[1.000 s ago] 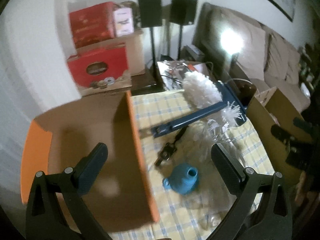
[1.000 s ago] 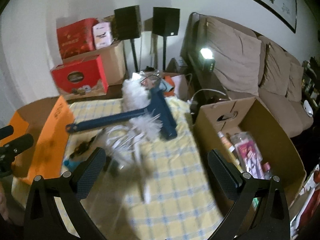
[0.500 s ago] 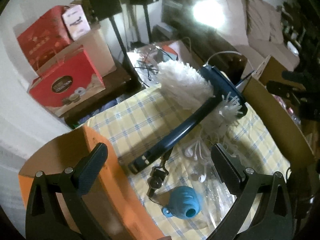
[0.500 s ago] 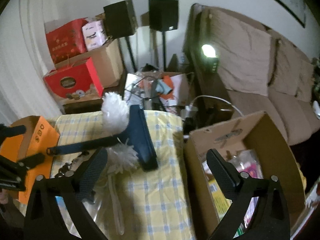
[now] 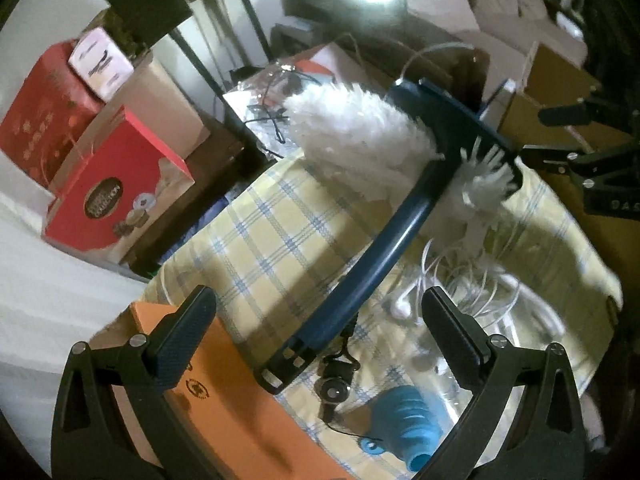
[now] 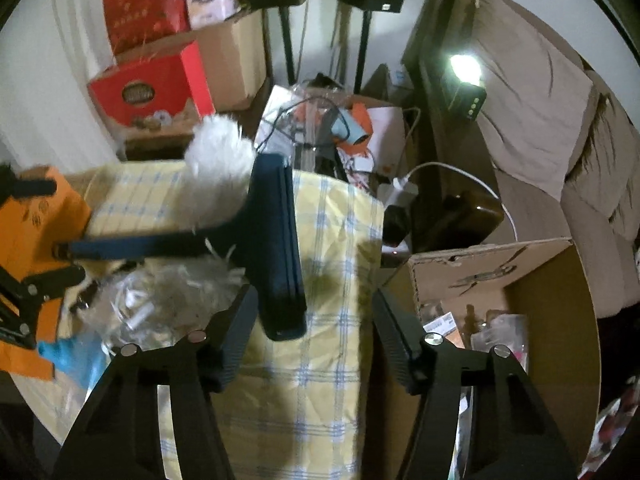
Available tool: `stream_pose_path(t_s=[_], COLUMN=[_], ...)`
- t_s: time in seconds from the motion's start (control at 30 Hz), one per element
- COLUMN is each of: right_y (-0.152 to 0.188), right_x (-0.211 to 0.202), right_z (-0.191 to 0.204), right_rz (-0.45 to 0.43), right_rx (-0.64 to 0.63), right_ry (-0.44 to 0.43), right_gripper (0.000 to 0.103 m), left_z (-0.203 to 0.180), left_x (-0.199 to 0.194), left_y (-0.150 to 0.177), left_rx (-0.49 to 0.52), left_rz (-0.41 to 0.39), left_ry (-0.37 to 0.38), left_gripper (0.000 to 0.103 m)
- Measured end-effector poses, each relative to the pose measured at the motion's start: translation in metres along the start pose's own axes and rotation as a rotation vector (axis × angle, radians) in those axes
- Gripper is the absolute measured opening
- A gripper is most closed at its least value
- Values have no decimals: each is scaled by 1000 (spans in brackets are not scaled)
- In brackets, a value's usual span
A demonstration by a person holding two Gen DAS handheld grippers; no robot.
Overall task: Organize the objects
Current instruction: 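Reach the right gripper toward the blue handle of the feather duster, then close the right gripper on the duster handle while the left gripper grips its shaft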
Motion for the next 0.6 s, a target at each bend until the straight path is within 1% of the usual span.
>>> stream_pose_path(t_s=[0.03,0.07,0.1,0.13,0.27,0.33,0.37,0.43,0.53,0.6], right_y=[3,5,8,9,13,15,15,16,16,16], right_x=[3,6,11,14,26,32,34,41,49,53], right_z=[1,2,4,5,12,14,16,17,17,18], right_rz=[11,21,34,44,70,83,88,100,113,121], right_rx=[-3,-4,-10,-12,-31,-34,-36,-48,-47,-49], right_ry=[-2,-2,-7,-9,-1,-3,-3,5,11,10], right_gripper=[59,58,58,58,58,58,58,58,57,54], left_z=[-1,0,0,0,2,3,3,2,1,0], left_x=[4,7,11,15,23,26,26,29,33,35], left_y=[1,2,4,5,7,8,8,9,10,13], left_rx=[7,12,15,17,31,46,52,66,91,109], left_rz=[14,26,39,52,72,74,78,87,100,111], left_ry=[-3,-2,1,4,-5,-13,-14,-21,-29,-28], left_gripper=[96,94,87,83,80,75,74,67,66,66])
Point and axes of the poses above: each gripper's, at about its wrist camera, not at the fingertips, and x roughly the way its jaws point, z to its left, y to its underside, the point moved 10 cm from there along x, roughly the way its jaws point
